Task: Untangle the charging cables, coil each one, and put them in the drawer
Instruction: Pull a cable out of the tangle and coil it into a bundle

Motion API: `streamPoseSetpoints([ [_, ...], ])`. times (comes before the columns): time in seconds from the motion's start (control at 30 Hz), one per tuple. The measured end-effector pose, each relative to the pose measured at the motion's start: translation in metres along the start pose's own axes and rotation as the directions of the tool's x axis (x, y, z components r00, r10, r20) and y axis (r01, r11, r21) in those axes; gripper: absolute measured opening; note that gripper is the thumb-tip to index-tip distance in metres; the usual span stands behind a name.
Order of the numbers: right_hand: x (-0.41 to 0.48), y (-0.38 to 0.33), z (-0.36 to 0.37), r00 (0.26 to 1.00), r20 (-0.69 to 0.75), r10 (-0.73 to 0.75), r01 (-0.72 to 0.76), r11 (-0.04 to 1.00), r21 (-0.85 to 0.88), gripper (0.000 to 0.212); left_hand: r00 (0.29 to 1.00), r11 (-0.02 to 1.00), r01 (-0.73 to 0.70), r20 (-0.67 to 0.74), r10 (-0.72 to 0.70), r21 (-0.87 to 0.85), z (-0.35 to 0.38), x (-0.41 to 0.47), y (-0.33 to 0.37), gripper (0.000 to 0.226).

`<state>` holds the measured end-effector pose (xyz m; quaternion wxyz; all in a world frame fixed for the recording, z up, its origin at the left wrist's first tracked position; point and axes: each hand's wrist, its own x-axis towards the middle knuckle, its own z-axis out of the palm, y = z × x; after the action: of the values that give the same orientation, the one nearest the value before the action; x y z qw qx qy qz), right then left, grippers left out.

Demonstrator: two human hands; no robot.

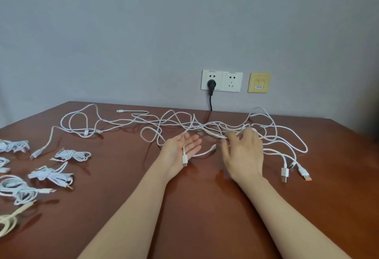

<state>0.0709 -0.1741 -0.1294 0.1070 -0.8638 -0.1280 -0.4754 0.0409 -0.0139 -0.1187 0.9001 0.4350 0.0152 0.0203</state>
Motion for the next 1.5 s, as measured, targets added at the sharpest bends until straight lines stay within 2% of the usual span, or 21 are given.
streamPoseSetpoints([
  [0.03,0.0,-0.001,0.001,0.998,0.025,-0.056,0.058,0.996,-0.07,0.01,1.0,1.0,-0.007,-0.016,0.007,0.001,0.001,0.003,-0.001,0.033],
  [0.1,0.0,-0.003,0.005,0.978,0.067,-0.196,0.203,0.968,-0.145,0.012,0.998,0.996,-0.029,-0.044,0.033,0.082,0.005,0.007,-0.003,0.034],
  [0.13,0.001,-0.002,0.006,0.963,0.065,-0.263,0.27,0.953,-0.135,0.005,0.998,0.989,-0.04,-0.052,0.048,0.139,0.008,0.009,-0.005,0.033],
  [0.2,0.002,-0.002,0.008,0.94,0.027,-0.34,0.34,0.939,-0.048,0.018,0.996,0.966,-0.065,-0.044,0.079,0.252,0.011,0.011,-0.011,0.033],
  [0.23,0.003,-0.002,0.006,0.936,0.016,-0.351,0.351,0.936,0.009,0.017,0.996,0.951,-0.072,-0.024,0.083,0.302,0.012,0.012,-0.014,0.034],
  [0.33,0.003,-0.005,0.004,0.935,0.12,-0.333,0.324,0.942,0.091,0.016,0.996,0.917,-0.075,0.08,0.048,0.392,0.013,0.016,-0.021,0.034],
  [0.43,0.005,-0.011,-0.002,0.877,0.422,-0.231,0.236,0.971,0.041,0.03,0.984,0.853,-0.104,0.18,0.012,0.511,0.014,0.016,-0.021,0.037],
  [0.57,0.003,-0.017,0.002,0.818,0.542,-0.191,0.217,0.976,0.016,0.037,0.974,0.813,-0.116,0.226,-0.02,0.57,0.018,0.012,-0.02,0.043],
  [0.7,0.004,-0.019,-0.003,0.782,0.593,-0.19,0.212,0.977,0.033,0.033,0.973,0.872,-0.075,0.229,-0.043,0.484,0.026,0.012,-0.022,0.032],
  [0.8,0.004,-0.02,-0.003,0.783,0.574,-0.24,0.205,0.971,0.126,0.03,0.984,0.913,-0.075,0.18,0.002,0.401,0.026,0.013,-0.022,0.037],
  [0.93,0.004,-0.016,-0.002,0.815,0.477,-0.328,0.152,0.916,0.371,0.035,0.997,0.99,-0.077,0.036,0.073,0.12,0.019,0.015,-0.01,0.038],
  [1.0,0.005,-0.008,-0.005,0.794,0.51,-0.33,0.084,0.891,0.446,0.034,0.996,0.993,-0.076,-0.053,0.072,-0.091,0.012,0.019,-0.003,0.038],
  [1.07,0.006,0.001,-0.007,0.745,0.578,-0.333,0.01,0.872,0.49,0.027,0.996,0.967,-0.044,-0.084,0.023,-0.252,0.008,0.02,0.003,0.038],
  [1.13,0.008,0.008,-0.009,0.72,0.611,-0.33,-0.034,0.862,0.505,0.024,0.997,0.961,0.003,-0.075,-0.025,-0.278,0.006,0.02,0.007,0.039],
  [1.2,0.01,0.012,-0.011,0.723,0.614,-0.317,-0.082,0.842,0.533,0.027,0.995,0.988,0.037,-0.087,-0.05,-0.149,0.005,0.021,0.006,0.039],
  [1.27,0.013,0.012,-0.014,0.737,0.602,-0.308,-0.089,0.838,0.538,0.028,0.99,0.991,0.062,-0.131,-0.046,0.121,0.009,0.021,0.003,0.039],
  [1.3,0.014,0.01,-0.016,0.745,0.589,-0.313,-0.056,0.851,0.523,0.024,0.989,0.958,0.076,-0.147,-0.037,0.275,0.011,0.022,0.001,0.039],
  [1.4,0.018,0.004,-0.023,0.788,0.465,-0.403,0.171,0.869,0.464,0.016,0.994,0.754,0.09,-0.1,-0.032,0.651,0.017,0.021,-0.006,0.037],
  [1.43,0.019,0.003,-0.025,0.791,0.427,-0.439,0.245,0.866,0.436,0.019,0.998,0.664,0.06,-0.053,-0.031,0.745,0.019,0.019,-0.009,0.037],
  [1.5,0.023,0.006,-0.026,0.811,0.376,-0.448,0.299,0.87,0.391,0.027,0.998,0.512,-0.021,0.052,-0.046,0.858,0.023,0.015,-0.013,0.043],
])
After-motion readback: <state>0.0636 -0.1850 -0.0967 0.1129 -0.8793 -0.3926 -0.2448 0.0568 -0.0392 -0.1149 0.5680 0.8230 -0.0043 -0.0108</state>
